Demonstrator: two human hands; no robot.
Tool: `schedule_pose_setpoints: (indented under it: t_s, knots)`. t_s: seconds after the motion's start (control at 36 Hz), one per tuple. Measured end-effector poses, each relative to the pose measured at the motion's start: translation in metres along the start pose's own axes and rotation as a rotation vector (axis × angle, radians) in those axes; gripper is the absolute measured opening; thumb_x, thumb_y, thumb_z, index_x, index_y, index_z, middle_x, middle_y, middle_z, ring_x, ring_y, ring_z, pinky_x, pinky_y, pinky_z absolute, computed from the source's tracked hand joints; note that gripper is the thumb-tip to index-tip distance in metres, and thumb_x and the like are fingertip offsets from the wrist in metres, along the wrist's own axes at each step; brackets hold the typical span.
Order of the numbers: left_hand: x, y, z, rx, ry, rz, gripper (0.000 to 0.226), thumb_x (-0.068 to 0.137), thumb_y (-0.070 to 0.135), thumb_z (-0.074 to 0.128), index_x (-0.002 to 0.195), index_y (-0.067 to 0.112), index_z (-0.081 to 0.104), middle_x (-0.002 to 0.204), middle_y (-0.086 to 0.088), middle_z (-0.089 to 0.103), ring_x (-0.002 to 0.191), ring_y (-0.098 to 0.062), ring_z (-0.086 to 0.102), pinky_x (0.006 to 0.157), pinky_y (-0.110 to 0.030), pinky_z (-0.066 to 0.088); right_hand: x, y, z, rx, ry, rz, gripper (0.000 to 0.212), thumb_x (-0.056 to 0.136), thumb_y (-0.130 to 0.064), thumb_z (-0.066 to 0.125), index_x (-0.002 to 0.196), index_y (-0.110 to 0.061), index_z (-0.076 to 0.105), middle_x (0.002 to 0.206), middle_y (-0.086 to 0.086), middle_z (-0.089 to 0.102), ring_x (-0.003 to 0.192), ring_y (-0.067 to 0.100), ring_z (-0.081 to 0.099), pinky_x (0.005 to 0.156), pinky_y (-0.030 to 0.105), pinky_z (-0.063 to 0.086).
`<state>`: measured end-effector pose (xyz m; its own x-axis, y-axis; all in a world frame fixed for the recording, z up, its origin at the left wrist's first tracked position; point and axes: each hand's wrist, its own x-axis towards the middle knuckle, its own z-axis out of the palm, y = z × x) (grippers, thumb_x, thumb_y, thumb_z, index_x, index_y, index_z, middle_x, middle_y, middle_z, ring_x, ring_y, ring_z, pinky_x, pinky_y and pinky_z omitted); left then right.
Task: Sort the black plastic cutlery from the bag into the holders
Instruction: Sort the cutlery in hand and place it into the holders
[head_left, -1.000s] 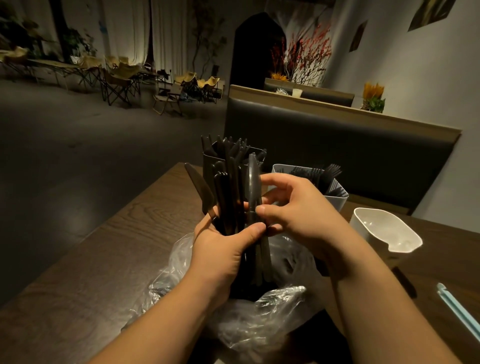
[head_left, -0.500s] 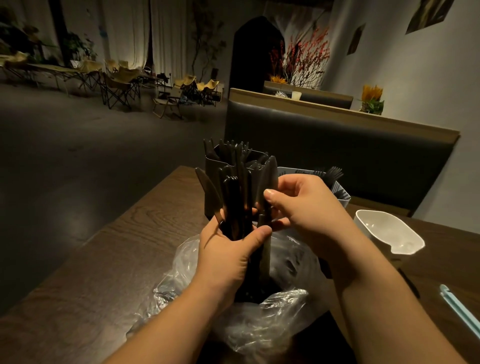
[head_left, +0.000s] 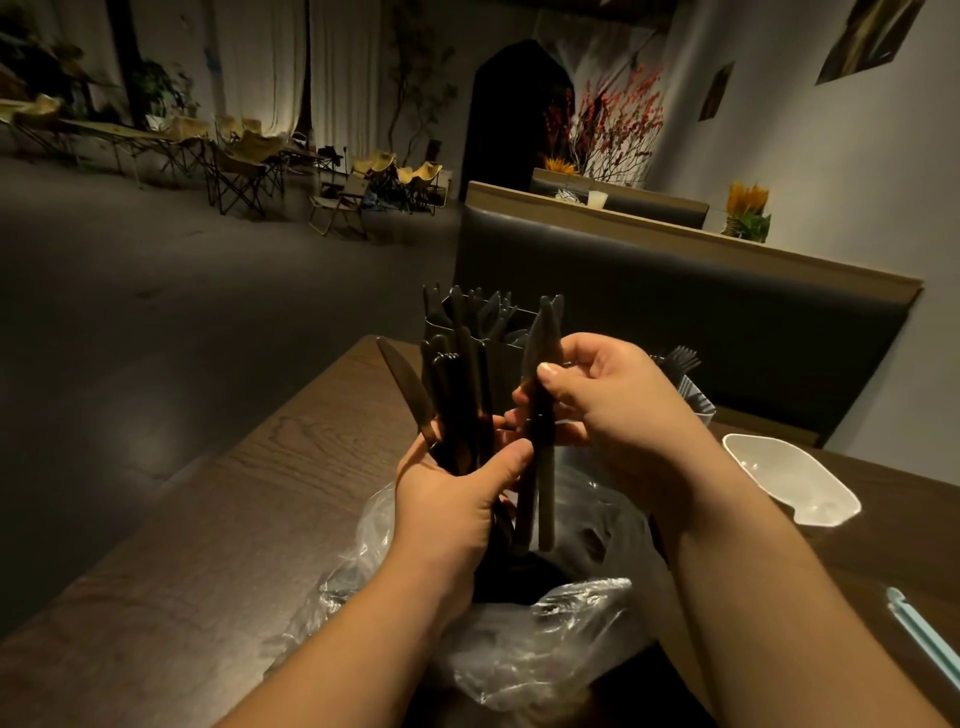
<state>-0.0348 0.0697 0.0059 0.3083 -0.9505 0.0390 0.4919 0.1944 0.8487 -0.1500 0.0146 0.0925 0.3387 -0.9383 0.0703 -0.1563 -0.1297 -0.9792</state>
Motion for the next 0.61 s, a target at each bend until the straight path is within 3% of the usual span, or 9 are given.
schedule_pose_setpoints:
  t_s: [0.08, 0.17, 0.22, 0.31, 0.36, 0.42, 0.5, 0.61]
  knots:
    - [0.000, 0.000, 0.000, -0.015, 0.002, 0.010, 0.032, 0.078, 0.001, 0.079, 0.108, 0.009, 0.070, 0.091, -0.005, 0.078, 0.083, -0.016, 0.075, 0.063, -0.025, 0.056, -0.002, 0.002, 0.004, 0.082, -0.041, 0.032, 0.015, 0.103, -0.004, 0.049, 0.111, -0.003, 0.062, 0.087, 0.012, 0.069, 0.081, 0.024, 0.075, 0.068, 0.031, 0.060]
    - [-0.001, -0.004, 0.000, 0.006, 0.009, 0.043, 0.027, 0.077, 0.003, 0.080, 0.101, 0.012, 0.071, 0.084, -0.004, 0.076, 0.073, -0.015, 0.071, 0.057, -0.026, 0.052, -0.004, 0.005, 0.011, 0.148, -0.095, 0.056, 0.018, 0.104, -0.005, 0.047, 0.113, -0.007, 0.061, 0.088, 0.011, 0.062, 0.074, 0.020, 0.068, 0.074, 0.035, 0.060]
    - [-0.001, -0.005, 0.001, 0.017, 0.031, 0.063, 0.024, 0.078, 0.006, 0.081, 0.098, 0.013, 0.070, 0.079, -0.003, 0.074, 0.068, -0.018, 0.069, 0.056, -0.028, 0.052, -0.002, 0.002, 0.012, 0.201, -0.085, 0.045, 0.019, 0.104, -0.005, 0.044, 0.114, -0.010, 0.060, 0.086, 0.009, 0.058, 0.070, 0.015, 0.060, 0.069, 0.031, 0.057]
    - [0.002, -0.007, 0.001, 0.008, 0.093, 0.088, 0.022, 0.080, 0.005, 0.080, 0.098, 0.011, 0.067, 0.068, 0.002, 0.068, 0.060, -0.018, 0.065, 0.054, -0.026, 0.052, 0.014, -0.014, 0.001, 0.213, 0.079, -0.048, 0.024, 0.105, -0.008, 0.041, 0.120, -0.014, 0.058, 0.088, 0.004, 0.058, 0.066, 0.008, 0.055, 0.063, 0.021, 0.052]
    - [0.003, -0.008, 0.001, 0.003, 0.107, 0.082, 0.021, 0.081, 0.006, 0.080, 0.097, 0.013, 0.067, 0.066, 0.003, 0.066, 0.059, -0.017, 0.064, 0.054, -0.027, 0.052, 0.030, -0.028, -0.009, 0.293, 0.182, -0.119, 0.027, 0.106, -0.011, 0.038, 0.125, -0.016, 0.057, 0.089, 0.002, 0.059, 0.067, 0.006, 0.053, 0.069, 0.021, 0.048]
    - [0.004, -0.009, 0.000, 0.005, 0.104, 0.075, 0.020, 0.082, 0.007, 0.080, 0.097, 0.014, 0.068, 0.066, 0.004, 0.066, 0.059, -0.016, 0.063, 0.055, -0.027, 0.052, 0.046, -0.040, -0.017, 0.413, 0.254, -0.183, 0.027, 0.106, -0.013, 0.036, 0.121, -0.019, 0.058, 0.082, -0.001, 0.057, 0.068, 0.007, 0.050, 0.072, 0.024, 0.044]
    - [0.004, -0.009, 0.000, -0.004, 0.096, 0.068, 0.020, 0.082, 0.007, 0.079, 0.097, 0.014, 0.068, 0.065, 0.004, 0.065, 0.058, -0.014, 0.062, 0.055, -0.027, 0.052, 0.074, -0.054, -0.023, 0.590, 0.321, -0.266, 0.026, 0.106, -0.015, 0.036, 0.117, -0.015, 0.059, 0.071, -0.003, 0.051, 0.064, 0.009, 0.046, 0.065, 0.025, 0.042]
    - [0.005, -0.009, 0.000, -0.010, 0.098, 0.066, 0.020, 0.081, 0.007, 0.079, 0.096, 0.015, 0.068, 0.068, 0.002, 0.065, 0.058, -0.014, 0.062, 0.055, -0.027, 0.051, 0.106, -0.060, -0.021, 0.676, 0.391, -0.327, 0.022, 0.107, -0.014, 0.036, 0.104, -0.013, 0.058, 0.066, -0.004, 0.048, 0.059, 0.009, 0.044, 0.061, 0.025, 0.040]
